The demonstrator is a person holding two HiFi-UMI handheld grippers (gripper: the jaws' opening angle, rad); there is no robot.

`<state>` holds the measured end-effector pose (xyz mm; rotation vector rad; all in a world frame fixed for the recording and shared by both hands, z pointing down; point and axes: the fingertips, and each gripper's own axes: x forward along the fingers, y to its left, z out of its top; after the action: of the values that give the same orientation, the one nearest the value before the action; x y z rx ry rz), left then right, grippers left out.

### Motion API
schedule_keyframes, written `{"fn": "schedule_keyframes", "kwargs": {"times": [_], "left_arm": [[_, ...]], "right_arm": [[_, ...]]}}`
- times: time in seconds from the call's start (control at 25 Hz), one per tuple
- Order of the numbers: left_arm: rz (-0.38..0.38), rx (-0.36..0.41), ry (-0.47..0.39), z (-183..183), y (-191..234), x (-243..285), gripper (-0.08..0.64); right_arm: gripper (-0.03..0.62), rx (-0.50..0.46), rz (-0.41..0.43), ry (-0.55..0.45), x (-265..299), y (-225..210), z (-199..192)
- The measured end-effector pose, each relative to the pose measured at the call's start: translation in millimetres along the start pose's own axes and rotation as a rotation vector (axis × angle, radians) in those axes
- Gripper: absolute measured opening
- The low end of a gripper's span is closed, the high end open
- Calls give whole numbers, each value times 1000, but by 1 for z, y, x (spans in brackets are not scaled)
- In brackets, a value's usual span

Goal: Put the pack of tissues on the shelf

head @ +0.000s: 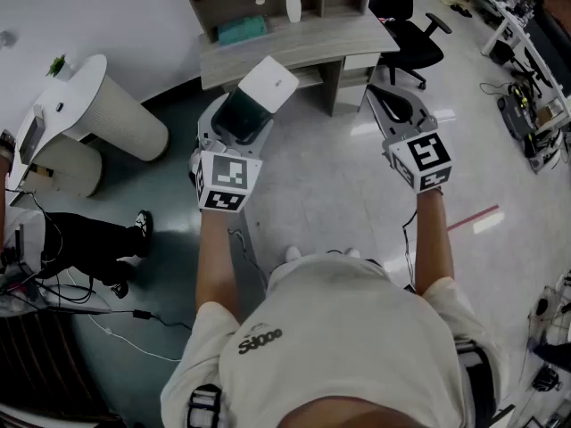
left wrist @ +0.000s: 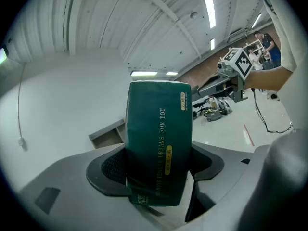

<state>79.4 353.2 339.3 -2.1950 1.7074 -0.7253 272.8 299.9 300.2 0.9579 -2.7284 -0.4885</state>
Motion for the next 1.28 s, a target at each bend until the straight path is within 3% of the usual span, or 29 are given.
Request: {"fn": "schedule_keyframes", "kwargs": {"times": [0.36,0.68,1.28], "left_arm": [[-14,10,-10,-28,41,-25,359],[-44,-4,-8,-66,83,-38,359],[12,-29,20,-97,142,6,359]], "right_arm": [[3,25,-23,2,31,39,22],[3,202,24,-55,70,93,38],[3,115,58,-39,162,75,33]]}}
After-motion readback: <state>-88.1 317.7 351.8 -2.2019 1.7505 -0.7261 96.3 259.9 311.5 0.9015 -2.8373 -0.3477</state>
